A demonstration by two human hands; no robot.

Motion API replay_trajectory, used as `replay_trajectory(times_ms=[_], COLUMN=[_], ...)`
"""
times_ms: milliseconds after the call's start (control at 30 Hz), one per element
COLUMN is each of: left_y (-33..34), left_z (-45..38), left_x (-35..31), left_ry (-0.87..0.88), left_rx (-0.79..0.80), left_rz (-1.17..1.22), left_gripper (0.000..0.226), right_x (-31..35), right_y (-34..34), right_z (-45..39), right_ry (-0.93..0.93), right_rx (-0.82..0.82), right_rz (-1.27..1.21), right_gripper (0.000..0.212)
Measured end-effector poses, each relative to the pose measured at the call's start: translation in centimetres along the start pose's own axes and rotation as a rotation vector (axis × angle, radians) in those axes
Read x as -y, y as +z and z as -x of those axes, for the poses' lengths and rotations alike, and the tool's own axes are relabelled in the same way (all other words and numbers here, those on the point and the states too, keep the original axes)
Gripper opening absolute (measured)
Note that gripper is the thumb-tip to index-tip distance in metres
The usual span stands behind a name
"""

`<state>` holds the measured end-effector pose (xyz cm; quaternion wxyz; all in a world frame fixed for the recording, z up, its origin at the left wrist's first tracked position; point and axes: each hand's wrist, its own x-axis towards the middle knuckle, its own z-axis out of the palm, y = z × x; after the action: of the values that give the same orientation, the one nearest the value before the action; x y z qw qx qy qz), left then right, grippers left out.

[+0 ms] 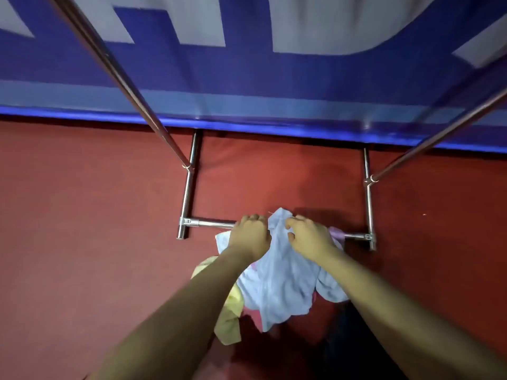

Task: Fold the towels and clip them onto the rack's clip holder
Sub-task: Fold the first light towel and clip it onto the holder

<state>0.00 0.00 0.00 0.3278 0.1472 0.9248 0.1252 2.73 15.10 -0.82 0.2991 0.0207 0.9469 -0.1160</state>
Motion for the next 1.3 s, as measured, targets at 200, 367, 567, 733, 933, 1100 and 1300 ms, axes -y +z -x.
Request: replay_trajectory(times_ms=[200,367,567,733,933,1100,1300], left_y=[8.8,13.7,16.1,13.8,6.4,-1.0,-8.0], left_z=[-5.6,-8.6,-8.7,-6.4,-2.2,3.1,10.0], left_x=[1.1,1.7,1.2,0.1,-1.6,-3.2,-5.2], left_ry=[0.007,0.020,0.007,0.016,0.093,0.220,0.349], left_rx=[0.075,0.107,0.080,-0.035,-0.243,-0.486,-0.645], left_rz=[-0.055,-0.093,-0.035,0.177,0.230,0.338,0.470], left_gripper=[0.040,0.051,0.058,0.046,0.012,0.017,0.019], right_x=[-3.9,-6.0,-7.0,-5.1,-1.8,1.3,4.0], right_y=[9.1,13.9,14.9,11.4,4.7,-2.3,-9.4], right_z=[-5.3,-7.9,-7.2,-4.7,-0.2,3.7,9.2], right_ry=[0.021,0.035,-0.084,-0.190,-0.239,-0.220,-0.316], right_rx=[0.080,-0.057,-0.233,-0.496,-0.675,-0.753,-0.807], right_rz=[-0.045,0.000,0.033,-0.129,-0.360,-0.511,-0.599], right_gripper=[0.056,0.042,0.032,0.017,0.021,0.039,0.026])
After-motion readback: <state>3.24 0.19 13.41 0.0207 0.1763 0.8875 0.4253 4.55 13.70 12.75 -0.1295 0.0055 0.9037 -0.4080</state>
